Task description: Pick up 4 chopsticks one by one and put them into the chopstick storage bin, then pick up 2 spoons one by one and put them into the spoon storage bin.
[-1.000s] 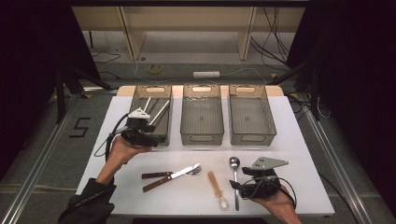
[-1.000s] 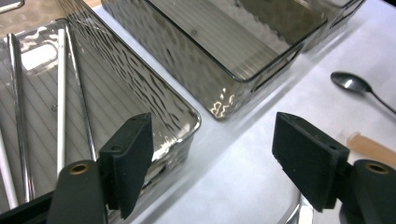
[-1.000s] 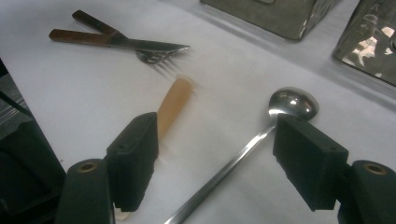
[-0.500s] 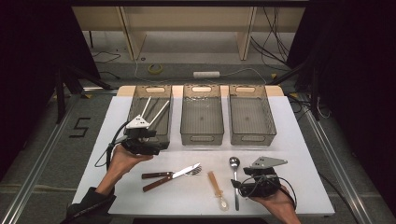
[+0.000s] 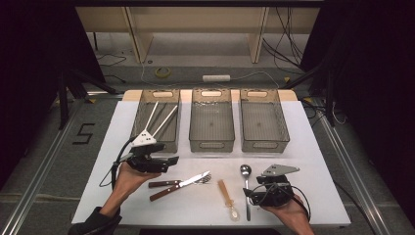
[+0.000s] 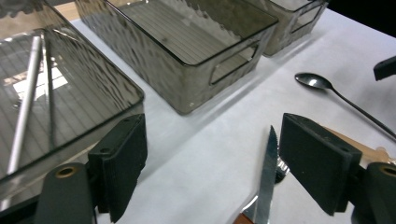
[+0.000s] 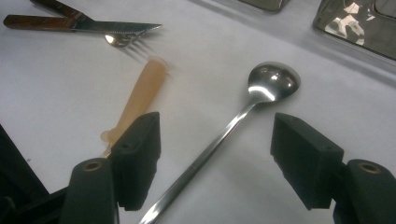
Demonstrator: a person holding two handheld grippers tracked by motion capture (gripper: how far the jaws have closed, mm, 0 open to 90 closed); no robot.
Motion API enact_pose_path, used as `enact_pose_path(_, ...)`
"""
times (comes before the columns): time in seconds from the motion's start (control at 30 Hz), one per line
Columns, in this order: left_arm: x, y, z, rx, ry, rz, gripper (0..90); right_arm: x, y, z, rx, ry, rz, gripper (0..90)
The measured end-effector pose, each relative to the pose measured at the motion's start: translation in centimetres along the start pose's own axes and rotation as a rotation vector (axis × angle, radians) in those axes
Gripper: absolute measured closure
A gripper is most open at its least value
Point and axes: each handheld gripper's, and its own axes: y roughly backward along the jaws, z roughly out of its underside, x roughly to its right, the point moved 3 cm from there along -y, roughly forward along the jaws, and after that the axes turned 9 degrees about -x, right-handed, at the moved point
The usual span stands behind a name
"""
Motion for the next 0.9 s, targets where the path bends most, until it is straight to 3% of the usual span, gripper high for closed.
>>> enact_pose_path(0.33, 1.1, 0.5, 0.8, 0.034, -0.006, 0.012, 20.3, 0.0, -0.3, 0.1, -0.024, -0.009, 0.012, 36.0)
enact_pose_path(0.5, 1.3, 0.3, 0.8, 0.034, -0.002, 0.018, 20.3, 0.2, -0.4, 0.1, -0.039, -0.038, 0.029, 39.0)
enact_pose_path(0.73, 2.0, 0.2, 1.0, 0.020, -0.053, 0.003, 20.1, 0.1, -0.7, 0.2, -0.064, -0.057, 0.065, 43.2)
enact_pose_path(0.9, 2.3, 0.4, 1.0, 0.020, -0.056, 0.013, 20.0, -0.6, -1.1, 0.3, -0.085, -0.071, 0.065, 46.1)
